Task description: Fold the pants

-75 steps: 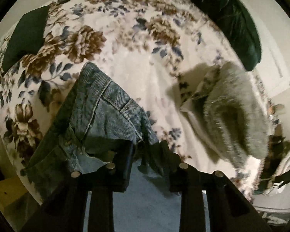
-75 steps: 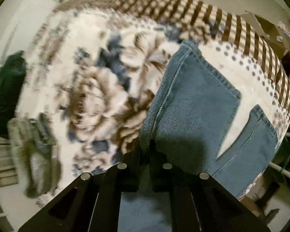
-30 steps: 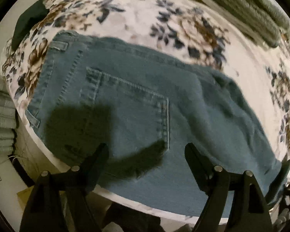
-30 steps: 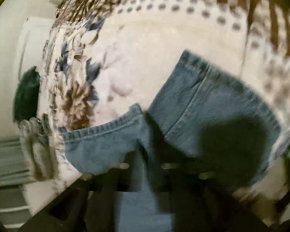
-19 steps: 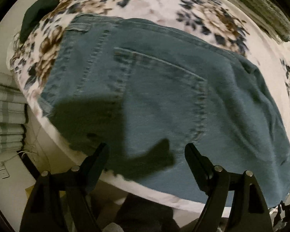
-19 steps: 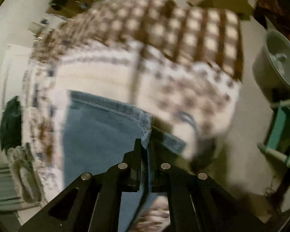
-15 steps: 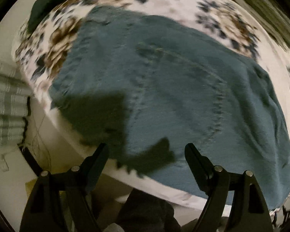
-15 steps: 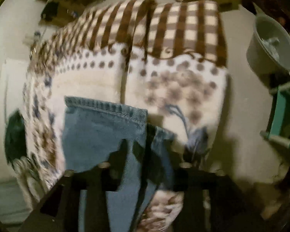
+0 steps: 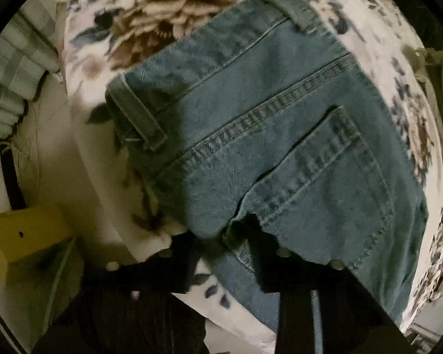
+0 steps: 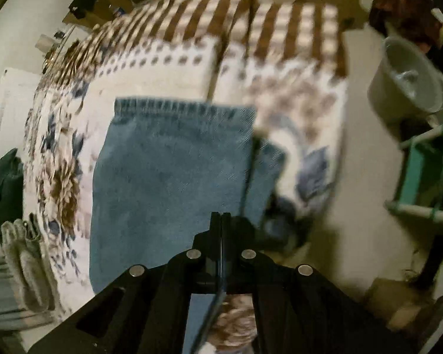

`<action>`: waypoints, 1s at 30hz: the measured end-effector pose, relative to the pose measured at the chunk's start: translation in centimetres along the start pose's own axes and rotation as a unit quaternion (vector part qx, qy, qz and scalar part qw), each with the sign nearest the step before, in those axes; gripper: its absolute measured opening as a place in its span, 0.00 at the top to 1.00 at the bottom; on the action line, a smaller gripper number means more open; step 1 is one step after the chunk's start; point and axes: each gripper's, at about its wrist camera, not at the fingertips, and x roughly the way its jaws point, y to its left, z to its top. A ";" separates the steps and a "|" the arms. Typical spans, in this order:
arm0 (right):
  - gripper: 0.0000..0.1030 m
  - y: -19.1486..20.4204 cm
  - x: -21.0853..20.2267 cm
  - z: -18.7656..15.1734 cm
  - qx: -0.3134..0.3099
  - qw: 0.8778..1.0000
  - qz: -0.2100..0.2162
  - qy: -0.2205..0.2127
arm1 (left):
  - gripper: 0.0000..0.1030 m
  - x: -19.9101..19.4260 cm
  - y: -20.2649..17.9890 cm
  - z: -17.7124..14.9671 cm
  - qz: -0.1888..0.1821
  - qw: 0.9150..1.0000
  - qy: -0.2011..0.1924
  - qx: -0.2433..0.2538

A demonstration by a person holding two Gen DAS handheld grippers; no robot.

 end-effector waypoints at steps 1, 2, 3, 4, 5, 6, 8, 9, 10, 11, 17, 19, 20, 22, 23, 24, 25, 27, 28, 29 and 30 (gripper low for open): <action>1.00 -0.5 -0.9 0.3 0.006 1.000 -0.007 -0.007 | 0.80 -0.5 0.1 -0.1 -0.001 1.000 -0.004 0.009; 1.00 -1.0 -1.6 0.6 0.009 1.000 -0.011 -0.010 | 0.82 -1.0 -0.2 -0.4 -0.004 1.000 -0.008 0.011; 1.00 -1.5 -2.1 1.0 0.007 1.000 -0.017 -0.008 | 0.82 -1.3 0.0 -0.6 -0.009 1.000 -0.009 0.013; 1.00 -2.1 -2.2 1.3 0.001 1.000 -0.016 0.005 | 0.82 -1.4 0.3 -0.6 -0.011 1.000 -0.008 0.014; 1.00 -3.1 -2.4 1.7 -0.002 1.000 0.000 0.024 | 0.82 -1.5 0.6 -0.5 -0.016 1.000 -0.005 0.011; 0.99 -3.6 -2.3 1.6 -0.009 0.999 0.012 0.051 | 0.82 -1.4 0.8 0.1 -0.021 1.000 0.001 0.009; 0.97 -3.1 -1.2 1.4 -0.022 0.995 0.031 0.088 | 0.82 -1.2 1.4 0.7 -0.023 1.000 0.006 0.010; 0.92 -2.9 -0.6 1.1 -0.026 0.993 0.040 0.112 | 0.82 -1.3 1.4 0.8 -0.021 1.000 0.006 0.013; 0.88 -2.6 -0.1 0.8 -0.026 0.991 0.049 0.123 | 0.83 -1.3 1.6 0.6 -0.017 1.000 0.004 0.016; 0.76 -2.1 0.0 0.6 -0.025 0.991 0.059 0.122 | 0.84 -1.5 1.7 0.6 -0.015 1.000 0.000 0.018; 0.65 -1.1 2.3 0.8 0.001 0.995 0.024 0.093 | 0.85 -2.2 1.2 1.7 -0.012 1.000 0.000 0.021; 0.66 -0.9 3.2 1.1 0.008 0.996 0.016 0.087 | 0.85 -1.8 0.9 1.7 -0.006 1.000 0.000 0.028; 0.89 -0.7 3.4 1.2 0.009 0.997 0.010 0.079 | 0.85 -1.5 0.7 1.8 -0.007 1.000 0.001 0.026; 0.98 -0.4 2.9 1.0 0.008 0.999 0.002 0.051 | 0.85 -1.6 1.2 2.3 -0.008 1.000 0.001 0.022; 0.98 0.2 2.5 0.9 -0.001 0.999 -0.002 0.043 | 0.85 -1.7 1.2 2.4 -0.007 1.000 0.000 0.023; 0.98 0.6 1.7 0.7 -0.012 0.999 -0.005 0.033 | 0.85 -1.7 1.1 2.2 -0.005 1.000 -0.001 0.025; 0.98 0.8 0.7 0.4 -0.021 0.999 -0.008 0.023 | 0.85 -1.7 1.1 2.1 -0.003 1.000 -0.002 0.028; 0.98 0.8 -0.6 0.1 -0.022 0.999 -0.016 0.017 | 0.85 -1.7 0.7 1.9 -0.001 1.000 -0.001 0.029; 0.98 0.5 -0.8 0.0 -0.021 0.999 -0.025 0.018 | 0.85 -1.5 0.6 2.0 0.000 1.000 -0.001 0.028; 0.98 0.3 -0.3 0.0 -0.027 0.999 -0.035 0.030 | 0.85 -1.6 0.5 1.6 0.000 1.000 0.000 0.026; 0.98 0.3 0.5 0.0 -0.033 0.997 -0.044 0.045 | 0.84 -1.6 0.5 1.7 0.002 1.000 0.005 0.024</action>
